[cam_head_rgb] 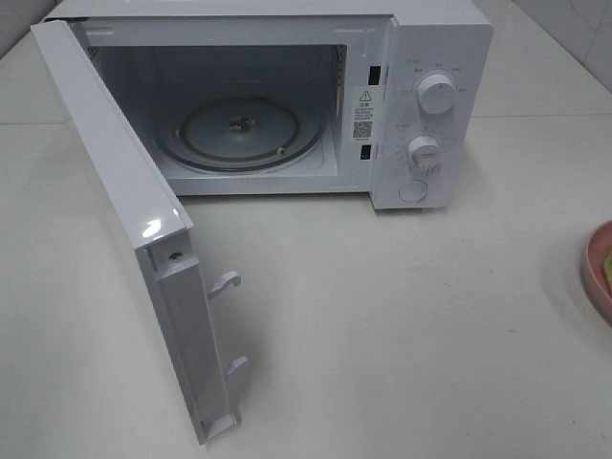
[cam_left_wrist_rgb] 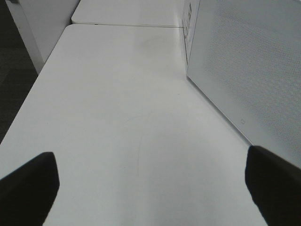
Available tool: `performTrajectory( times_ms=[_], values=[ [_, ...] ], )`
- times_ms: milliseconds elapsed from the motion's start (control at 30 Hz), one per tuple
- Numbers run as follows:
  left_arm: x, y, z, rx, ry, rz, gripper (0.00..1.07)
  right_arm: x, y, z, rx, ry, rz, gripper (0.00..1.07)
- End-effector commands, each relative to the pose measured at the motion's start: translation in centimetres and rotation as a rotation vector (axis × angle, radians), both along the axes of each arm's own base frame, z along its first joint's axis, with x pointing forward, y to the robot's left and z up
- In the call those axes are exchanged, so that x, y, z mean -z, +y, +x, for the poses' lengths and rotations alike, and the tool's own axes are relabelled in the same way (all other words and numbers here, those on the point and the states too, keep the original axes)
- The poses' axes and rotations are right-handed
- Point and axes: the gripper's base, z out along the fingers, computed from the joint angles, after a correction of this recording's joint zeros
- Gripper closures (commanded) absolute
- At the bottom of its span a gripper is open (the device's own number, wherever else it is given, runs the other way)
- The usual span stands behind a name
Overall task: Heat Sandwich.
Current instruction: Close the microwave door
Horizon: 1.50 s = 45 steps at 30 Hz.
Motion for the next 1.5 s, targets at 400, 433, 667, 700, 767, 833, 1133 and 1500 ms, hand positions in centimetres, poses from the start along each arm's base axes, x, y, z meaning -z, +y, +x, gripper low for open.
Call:
performTrajectory(
  times_ms=[400,433,667,700,767,833,1133,1500],
  values=[
    [-1.5,-0.4,0.6,0.028,-0.049,-0.048,0.05,0.0,0.0,-0.3,0.005,-0.033,-0.001,0.31],
    [-1.8,-0.3,1.0,0.023,-0.048,-0.043,0.07,0.0,0.0,-0.3,0.005,-0.033,-0.001,0.31],
    [-2.2,0.0,3.5,0.002,0.012,-0.025,0.34,0.0,0.0,-0.3,0.005,-0.033,-0.001,0.31],
    [-2.3,0.1,4.5,0.0,0.027,-0.029,0.48,0.0,0.0,-0.3,0.005,-0.033,-0.001,0.31],
    [-2.4,0.2,5.4,-0.004,0.026,-0.029,0.63,0.0,0.0,-0.3,0.005,-0.033,-0.001,0.31],
    [-2.5,0.2,5.9,-0.006,0.02,-0.029,0.7,0.0,0.0,-0.3,0.005,-0.033,-0.001,0.31],
    [-2.5,0.6,11.1,-0.022,-0.017,-0.023,1.06,0.0,0.0,-0.3,0.005,-0.033,-0.001,0.31],
    [2.7,1.1,14.8,-0.04,-0.205,0.029,1.06,0.0,0.0,-0.3,0.005,-0.033,-0.001,0.31]
  ],
)
